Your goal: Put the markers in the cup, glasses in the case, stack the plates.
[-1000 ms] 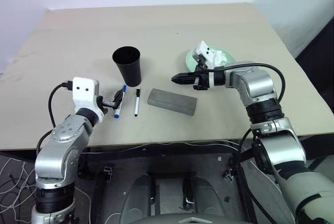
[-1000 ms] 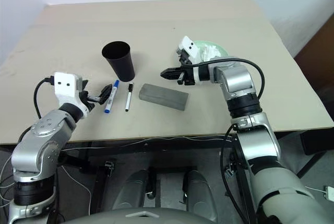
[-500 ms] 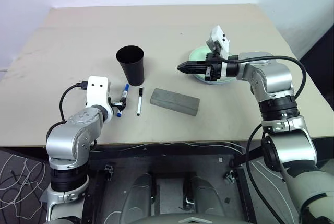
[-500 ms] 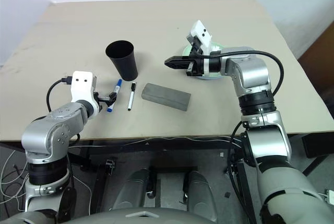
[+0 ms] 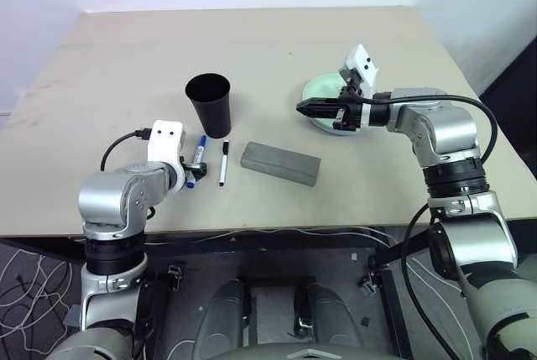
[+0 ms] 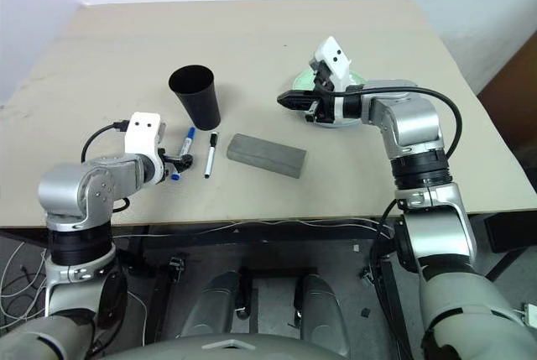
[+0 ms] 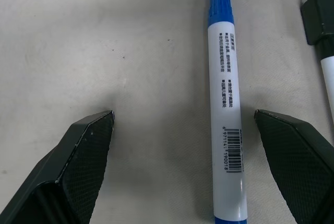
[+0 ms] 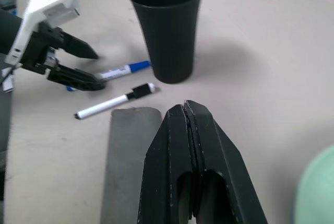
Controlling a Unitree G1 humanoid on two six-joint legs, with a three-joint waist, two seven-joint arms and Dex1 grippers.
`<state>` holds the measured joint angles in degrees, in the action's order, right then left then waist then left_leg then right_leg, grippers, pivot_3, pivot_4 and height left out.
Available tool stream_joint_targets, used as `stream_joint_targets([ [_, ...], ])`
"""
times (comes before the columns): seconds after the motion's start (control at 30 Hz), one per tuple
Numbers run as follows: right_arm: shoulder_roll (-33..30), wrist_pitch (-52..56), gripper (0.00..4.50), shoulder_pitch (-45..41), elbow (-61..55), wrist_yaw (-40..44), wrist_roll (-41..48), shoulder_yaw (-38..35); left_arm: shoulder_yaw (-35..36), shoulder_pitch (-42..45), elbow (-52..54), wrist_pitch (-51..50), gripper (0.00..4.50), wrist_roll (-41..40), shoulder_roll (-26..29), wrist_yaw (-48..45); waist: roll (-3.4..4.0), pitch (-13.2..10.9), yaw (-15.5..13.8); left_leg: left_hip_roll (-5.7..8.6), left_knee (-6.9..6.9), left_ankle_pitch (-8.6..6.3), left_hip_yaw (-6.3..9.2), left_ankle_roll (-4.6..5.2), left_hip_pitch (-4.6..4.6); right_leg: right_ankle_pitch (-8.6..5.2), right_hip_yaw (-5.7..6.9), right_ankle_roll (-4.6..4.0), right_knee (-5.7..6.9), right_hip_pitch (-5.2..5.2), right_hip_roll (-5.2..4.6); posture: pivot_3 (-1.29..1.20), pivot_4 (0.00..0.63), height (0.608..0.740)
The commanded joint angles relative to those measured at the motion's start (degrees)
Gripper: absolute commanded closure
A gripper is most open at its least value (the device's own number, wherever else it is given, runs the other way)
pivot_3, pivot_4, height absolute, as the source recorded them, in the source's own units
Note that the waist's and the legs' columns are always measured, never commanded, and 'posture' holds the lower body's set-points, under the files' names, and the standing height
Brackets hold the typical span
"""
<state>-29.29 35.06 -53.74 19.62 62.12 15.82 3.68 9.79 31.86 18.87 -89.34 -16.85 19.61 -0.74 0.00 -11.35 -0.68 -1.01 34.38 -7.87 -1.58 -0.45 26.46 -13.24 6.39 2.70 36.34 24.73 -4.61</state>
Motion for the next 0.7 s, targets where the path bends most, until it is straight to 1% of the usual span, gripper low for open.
stream_joint_targets([
  [0.03, -0.5, -1.9, 4.49, -1.5, 2.4, -2.9, -0.7, -1.8, 0.7, 0.9, -0.4, -1.5, 0.00, 1.2, -0.5, -0.3, 0.00, 0.0, 0.0, 0.00, 0.00, 0.00, 0.01, 0.00, 0.00, 0.00, 0.00, 0.00, 0.00, 0.00, 0.00, 0.00, 0.150, 0.721],
  [0.2, -0.2, -2.2, 4.49, -1.4, 2.4, -3.3, -0.2, -1.6, 0.9, 2.0, -1.4, -1.2, 0.00, 1.7, -0.2, -1.1, 0.00, 0.0, -0.1, 0.00, 0.00, 0.00, 0.00, 0.01, 0.00, 0.00, 0.00, -0.01, 0.00, 0.00, -0.01, 0.00, 0.150, 0.721],
  [0.3, 0.0, -2.6, 4.50, -1.3, 3.1, -4.0, -0.3, -1.7, 0.8, 2.2, -1.2, -0.4, 0.57, 2.0, 0.5, -1.7, 0.00, 0.0, 0.0, 0.00, 0.00, 0.01, 0.00, 0.01, 0.00, 0.01, 0.00, 0.00, 0.00, -0.01, -0.01, 0.00, 0.150, 0.721],
  [0.33, 0.0, -2.8, 4.50, -1.4, 3.3, -4.2, -0.4, -1.7, 0.6, 2.2, -1.2, -0.4, 0.86, 2.1, 0.8, -2.0, 0.00, 0.0, 0.0, 0.00, 0.01, 0.01, 0.00, 0.01, 0.00, 0.01, 0.00, 0.00, 0.00, -0.01, -0.01, 0.00, 0.150, 0.721],
  [0.37, 0.1, -2.9, 4.50, -1.4, 3.5, -4.4, -0.4, -1.8, 0.6, 2.2, -1.1, -0.4, 1.27, 2.2, 1.0, -2.2, 0.00, 0.0, 0.0, 0.00, 0.01, 0.01, 0.00, 0.01, 0.00, 0.01, 0.00, 0.00, 0.00, -0.01, -0.01, 0.00, 0.150, 0.721],
  [0.47, 0.2, -3.2, 4.50, -1.8, 4.4, -4.8, -0.5, -1.7, -0.2, 2.2, -0.7, -0.5, 2.24, 2.0, 2.1, -3.3, 0.00, 0.0, 0.0, 0.00, 0.01, 0.01, 0.00, 0.01, 0.00, 0.01, -0.01, 0.00, 0.01, -0.01, 0.00, 0.00, 0.150, 0.721],
  [0.5, 0.2, -3.3, 4.50, -1.9, 4.6, -4.8, -0.5, -1.7, -0.4, 2.2, -0.5, -0.5, 2.64, 1.9, 2.4, -3.5, 0.00, 0.0, 0.0, 0.00, 0.00, 0.01, 0.00, 0.01, 0.00, 0.01, 0.00, 0.00, 0.01, 0.00, 0.00, 0.00, 0.150, 0.721],
  [0.63, 0.3, -3.7, 4.50, -2.6, 6.1, -5.2, -0.6, -1.8, -0.2, 2.3, 0.2, -1.6, 4.00, 1.9, 2.7, -4.2, -0.01, 0.0, 0.0, 0.00, 0.01, 0.01, 0.00, 0.02, 0.01, 0.02, -0.01, 0.00, 0.00, 0.00, -0.01, 0.00, 0.150, 0.721],
  [0.67, 0.3, -3.9, 4.50, -2.7, 6.5, -5.3, -0.7, -1.7, -0.1, 2.3, 0.5, -2.1, 4.23, 1.9, 2.6, -4.3, -0.01, 0.0, 0.0, 0.00, 0.01, 0.01, 0.00, 0.01, 0.01, 0.02, -0.01, 0.00, 0.00, 0.00, -0.01, 0.00, 0.150, 0.721],
  [0.7, 0.3, -4.1, 4.50, -2.9, 6.9, -5.3, -0.7, -1.7, 0.2, 2.3, 0.6, -2.6, 4.23, 2.1, 2.4, -4.1, -0.01, 0.0, 0.0, 0.00, 0.01, 0.01, 0.00, 0.02, 0.01, 0.02, -0.01, 0.00, 0.00, 0.00, -0.01, 0.00, 0.150, 0.721],
])
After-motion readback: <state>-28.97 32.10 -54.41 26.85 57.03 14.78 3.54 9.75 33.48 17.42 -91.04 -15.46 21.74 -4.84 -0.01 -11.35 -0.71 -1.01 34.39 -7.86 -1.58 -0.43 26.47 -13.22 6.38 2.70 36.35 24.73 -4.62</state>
